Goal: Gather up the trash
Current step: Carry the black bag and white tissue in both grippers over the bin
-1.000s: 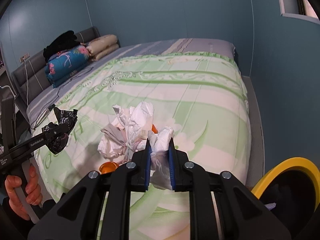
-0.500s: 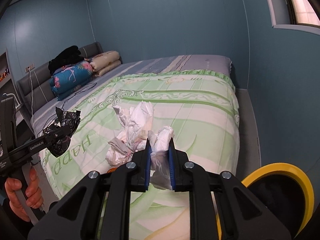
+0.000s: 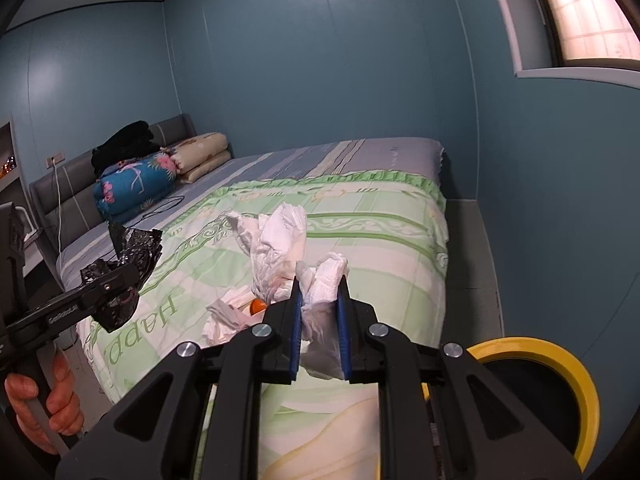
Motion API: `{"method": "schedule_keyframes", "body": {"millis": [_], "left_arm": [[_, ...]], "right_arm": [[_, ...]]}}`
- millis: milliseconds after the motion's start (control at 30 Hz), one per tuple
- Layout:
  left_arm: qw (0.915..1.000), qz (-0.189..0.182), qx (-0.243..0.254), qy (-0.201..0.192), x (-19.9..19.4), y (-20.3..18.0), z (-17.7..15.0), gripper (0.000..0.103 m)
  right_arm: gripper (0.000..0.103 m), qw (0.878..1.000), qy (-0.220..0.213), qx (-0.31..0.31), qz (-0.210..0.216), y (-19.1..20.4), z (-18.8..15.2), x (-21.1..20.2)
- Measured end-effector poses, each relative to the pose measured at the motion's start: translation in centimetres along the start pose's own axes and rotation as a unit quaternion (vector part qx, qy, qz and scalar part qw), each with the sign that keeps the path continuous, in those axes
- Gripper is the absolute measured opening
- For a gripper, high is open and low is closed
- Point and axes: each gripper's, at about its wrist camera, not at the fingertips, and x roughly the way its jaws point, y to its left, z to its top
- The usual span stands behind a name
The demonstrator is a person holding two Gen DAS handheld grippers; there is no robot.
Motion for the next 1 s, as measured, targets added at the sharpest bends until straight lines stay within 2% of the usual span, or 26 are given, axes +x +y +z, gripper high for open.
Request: {"method": "schedule_keyframes", "body": {"millis": [300,633,1000], "left_arm": [[0.9991,-0.029,0.031,0.000,-0.7,-4.2,-0.4,0.032],[0.9946,-0.068,0.077,0.013,0.3,-9.7,-1.1,0.032],[0.9865,-0.114,0.101,0.060,4.0,-14.7,-2.9,0.032]], "right_arm": [[0.014,0.999,-0.011,0.017,-0.031,-3.5,-0.5,-2.3],[0.014,0.997,-0.013,0.030,-0.074,-7.1,-1.4,-3.8],[0.014,0.992,0.007,0.061,-0.113,-11.7,-3.3,-3.7]]}}
